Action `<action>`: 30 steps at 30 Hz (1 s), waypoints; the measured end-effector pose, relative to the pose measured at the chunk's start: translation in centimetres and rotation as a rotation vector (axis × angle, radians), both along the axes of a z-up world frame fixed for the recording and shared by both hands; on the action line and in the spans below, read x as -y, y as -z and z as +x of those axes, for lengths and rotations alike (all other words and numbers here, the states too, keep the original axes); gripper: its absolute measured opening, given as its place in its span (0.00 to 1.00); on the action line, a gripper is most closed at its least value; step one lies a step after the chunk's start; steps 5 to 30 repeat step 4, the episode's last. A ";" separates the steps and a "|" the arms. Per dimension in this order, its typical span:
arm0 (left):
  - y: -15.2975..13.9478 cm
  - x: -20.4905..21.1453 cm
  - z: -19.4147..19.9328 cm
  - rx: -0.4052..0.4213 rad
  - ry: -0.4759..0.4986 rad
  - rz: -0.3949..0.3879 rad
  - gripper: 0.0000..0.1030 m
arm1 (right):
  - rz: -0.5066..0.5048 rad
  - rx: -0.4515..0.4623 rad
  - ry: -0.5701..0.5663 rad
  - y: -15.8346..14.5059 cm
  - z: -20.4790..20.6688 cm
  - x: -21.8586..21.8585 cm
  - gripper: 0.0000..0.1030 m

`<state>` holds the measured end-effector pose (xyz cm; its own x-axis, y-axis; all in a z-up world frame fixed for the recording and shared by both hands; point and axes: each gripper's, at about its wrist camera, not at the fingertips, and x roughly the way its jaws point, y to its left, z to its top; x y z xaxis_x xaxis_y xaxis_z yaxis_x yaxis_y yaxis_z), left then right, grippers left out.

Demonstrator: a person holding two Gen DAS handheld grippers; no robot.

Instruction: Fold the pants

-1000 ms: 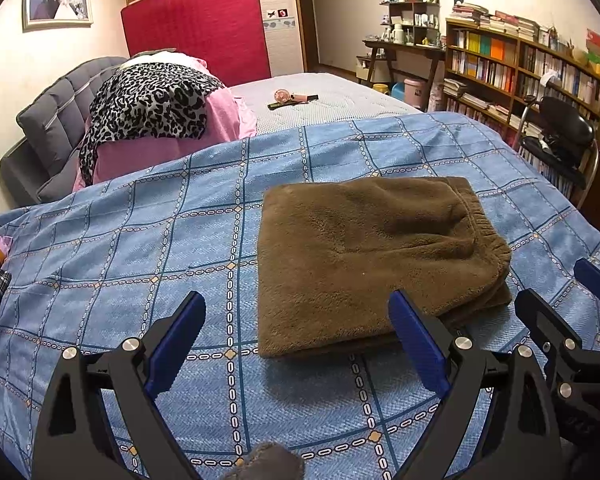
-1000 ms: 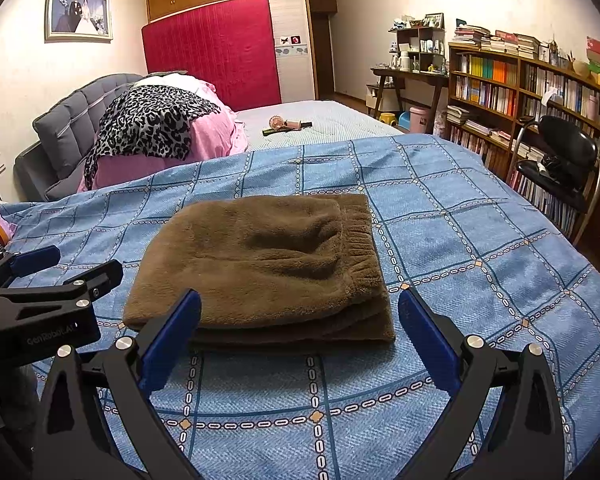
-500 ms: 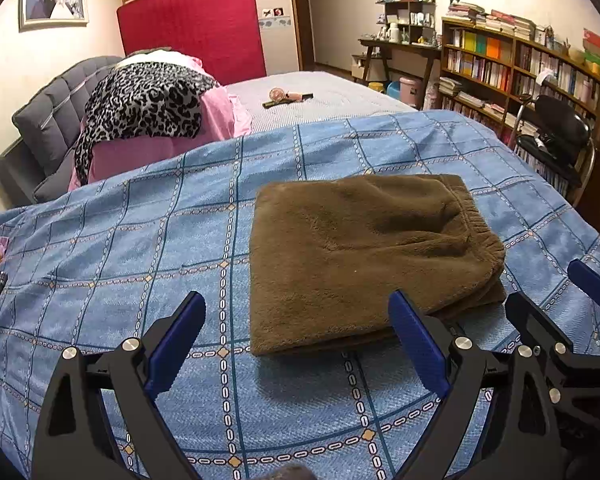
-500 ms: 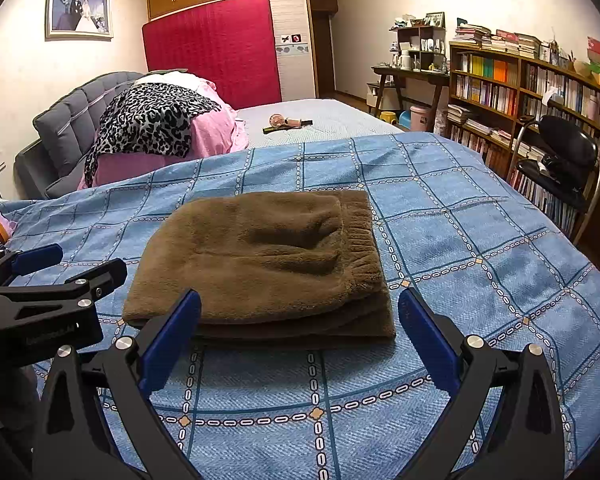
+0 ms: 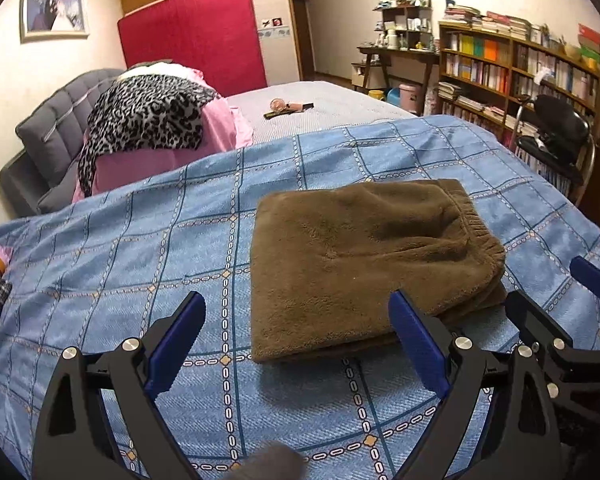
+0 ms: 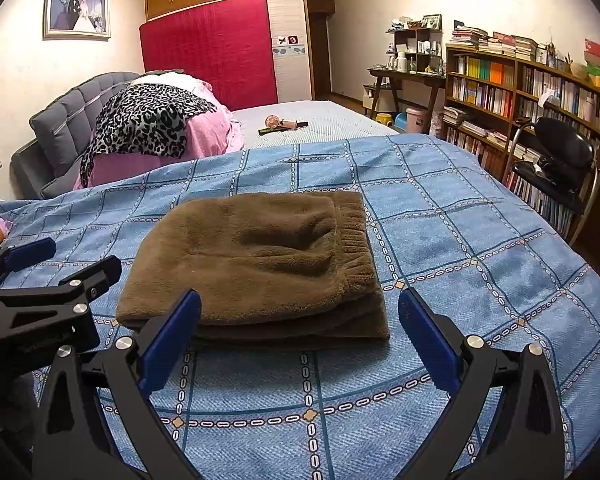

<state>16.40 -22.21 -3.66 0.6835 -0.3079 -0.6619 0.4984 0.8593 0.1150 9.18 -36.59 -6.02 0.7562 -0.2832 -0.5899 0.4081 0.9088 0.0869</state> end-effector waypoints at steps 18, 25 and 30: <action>-0.1 -0.1 -0.1 0.008 -0.001 0.004 0.89 | -0.001 0.003 -0.001 -0.1 -0.1 -0.1 0.97; -0.1 -0.1 -0.1 0.008 -0.001 0.004 0.89 | -0.001 0.003 -0.001 -0.1 -0.1 -0.1 0.97; -0.1 -0.1 -0.1 0.008 -0.001 0.004 0.89 | -0.001 0.003 -0.001 -0.1 -0.1 -0.1 0.97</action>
